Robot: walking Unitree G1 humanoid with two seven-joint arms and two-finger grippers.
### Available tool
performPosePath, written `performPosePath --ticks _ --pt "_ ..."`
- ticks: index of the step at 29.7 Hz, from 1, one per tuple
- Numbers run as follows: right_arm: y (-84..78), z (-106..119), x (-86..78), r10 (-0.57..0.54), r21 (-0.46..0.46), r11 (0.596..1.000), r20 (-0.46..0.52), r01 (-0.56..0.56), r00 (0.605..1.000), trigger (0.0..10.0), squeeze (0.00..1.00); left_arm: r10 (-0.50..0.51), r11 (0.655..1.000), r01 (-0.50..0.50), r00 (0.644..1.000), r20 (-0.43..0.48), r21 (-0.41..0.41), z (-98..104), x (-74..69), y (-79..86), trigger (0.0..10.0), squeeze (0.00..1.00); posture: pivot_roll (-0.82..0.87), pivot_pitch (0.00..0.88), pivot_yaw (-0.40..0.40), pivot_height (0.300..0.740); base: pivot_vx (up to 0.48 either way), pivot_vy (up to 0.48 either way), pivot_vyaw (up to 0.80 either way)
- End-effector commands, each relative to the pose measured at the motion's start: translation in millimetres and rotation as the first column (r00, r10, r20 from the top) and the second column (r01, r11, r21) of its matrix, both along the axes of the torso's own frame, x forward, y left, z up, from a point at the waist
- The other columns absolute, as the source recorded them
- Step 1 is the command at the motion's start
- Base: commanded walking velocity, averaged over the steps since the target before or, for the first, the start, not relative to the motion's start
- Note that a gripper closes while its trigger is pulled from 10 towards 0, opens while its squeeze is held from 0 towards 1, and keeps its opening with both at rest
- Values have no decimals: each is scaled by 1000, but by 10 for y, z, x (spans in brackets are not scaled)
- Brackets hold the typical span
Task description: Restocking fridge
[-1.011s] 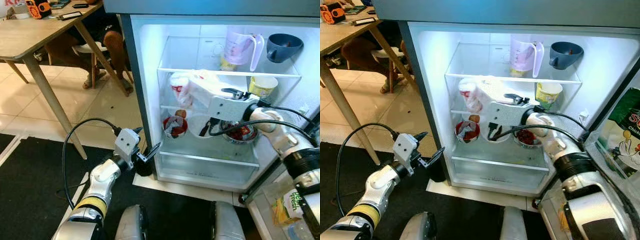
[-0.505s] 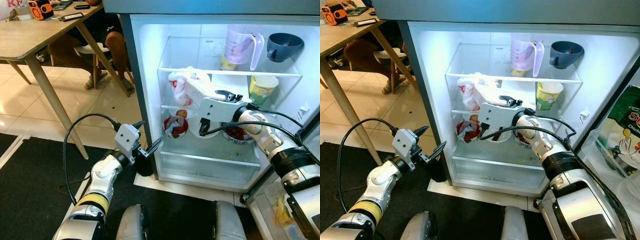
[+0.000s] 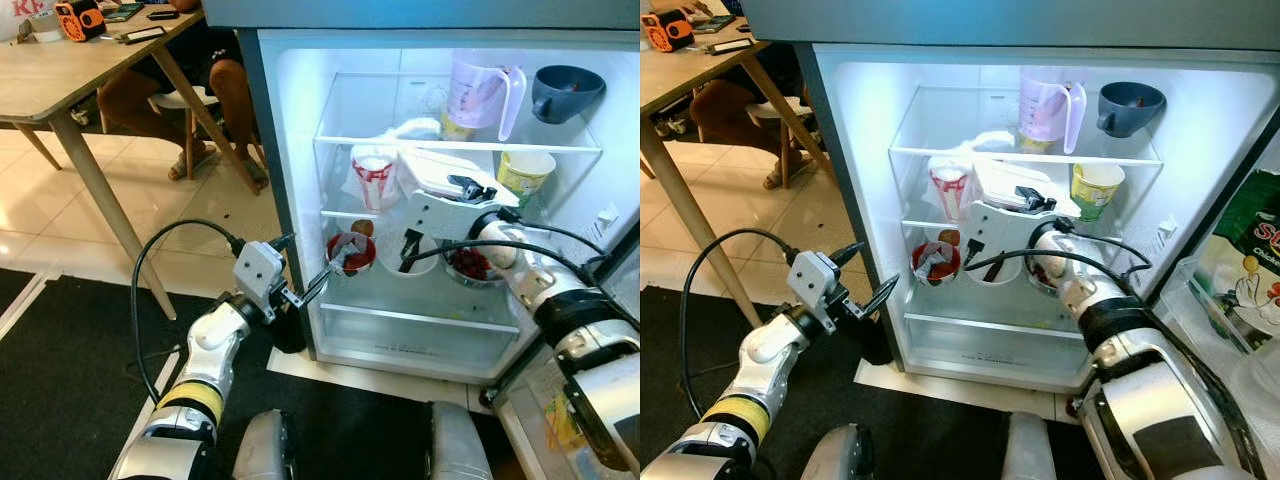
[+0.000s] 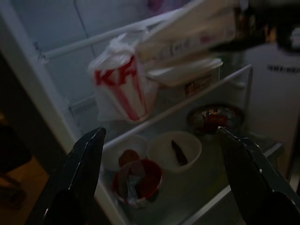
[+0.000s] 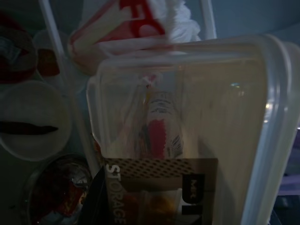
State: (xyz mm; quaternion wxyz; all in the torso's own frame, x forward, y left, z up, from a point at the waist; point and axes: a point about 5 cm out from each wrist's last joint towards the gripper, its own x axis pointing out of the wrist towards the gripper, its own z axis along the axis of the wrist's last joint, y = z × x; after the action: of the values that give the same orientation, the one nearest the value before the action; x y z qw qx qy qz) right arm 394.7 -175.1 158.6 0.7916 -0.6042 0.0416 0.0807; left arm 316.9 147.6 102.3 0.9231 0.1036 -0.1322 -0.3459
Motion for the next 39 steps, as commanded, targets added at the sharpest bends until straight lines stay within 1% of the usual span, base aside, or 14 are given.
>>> performPosePath --ticks 1,7,11,13,14,17,19,22,24,25,26,32,36,39 --pt "59 75 33 13 2 1000 45 -13 999 10000 0 -13 1000 13 1000 11 -1 43 15 -15 10000 0 -29 0 48 580 0 0 0" --pt "178 -18 43 18 -19 1000 50 -17 999 10000 0 -22 1000 23 997 76 -8 211 16 38 10000 0 -24 0 59 580 0 0 0" --pt "192 -31 48 13 -35 999 56 -11 998 10000 0 -27 1000 28 995 95 -9 265 5 54 10000 0 -19 3 63 580 0 0 0" --pt "201 -40 54 0 -53 999 59 3 998 10000 0 -43 999 44 991 130 -6 357 -30 60 10000 0 -5 48 60 580 0 0 0" --pt "204 -32 58 -8 -58 998 72 13 997 10000 0 -54 998 55 987 154 -3 413 -69 54 10000 0 3 53 59 580 0 0 0" --pt "195 -15 65 -26 -75 997 99 33 995 10000 0 -60 998 62 985 165 -6 453 -97 43 10000 0 13 69 62 580 0 0 0" --pt "194 -11 67 -30 -79 996 106 39 994 10000 0 -61 998 64 984 166 -7 464 -104 39 10000 0 13 69 62 580 0 0 0" --pt "222 18 78 -40 -87 995 161 54 986 10000 0 -68 997 74 984 165 -28 508 -162 15 10000 0 21 97 71 580 0 0 0" --pt "222 18 78 -40 -87 995 161 54 986 10000 0 -68 997 74 984 165 -28 508 -162 15 10000 0 21 97 71 580 0 0 0" --pt "225 21 79 -47 -78 995 169 61 985 10000 0 -61 997 68 986 158 -39 500 -184 16 10000 0 29 123 71 580 0 0 0" --pt "225 21 79 -47 -78 995 169 61 985 10000 0 -61 997 68 986 158 -39 500 -184 16 10000 0 29 123 71 580 0 0 0" --pt "234 75 98 -76 -73 993 216 94 973 10000 0 -29 996 38 994 104 -79 418 -284 19 10000 0 46 179 70 580 0 0 0" --pt "244 144 119 -87 -68 992 253 108 964 10000 0 -23 995 31 996 86 -95 440 -355 5 10000 0 55 213 68 580 0 0 0" --pt "247 167 125 -86 -71 992 266 109 960 10000 0 -20 994 29 996 83 -101 461 -364 1 10000 0 58 226 67 580 0 0 0"
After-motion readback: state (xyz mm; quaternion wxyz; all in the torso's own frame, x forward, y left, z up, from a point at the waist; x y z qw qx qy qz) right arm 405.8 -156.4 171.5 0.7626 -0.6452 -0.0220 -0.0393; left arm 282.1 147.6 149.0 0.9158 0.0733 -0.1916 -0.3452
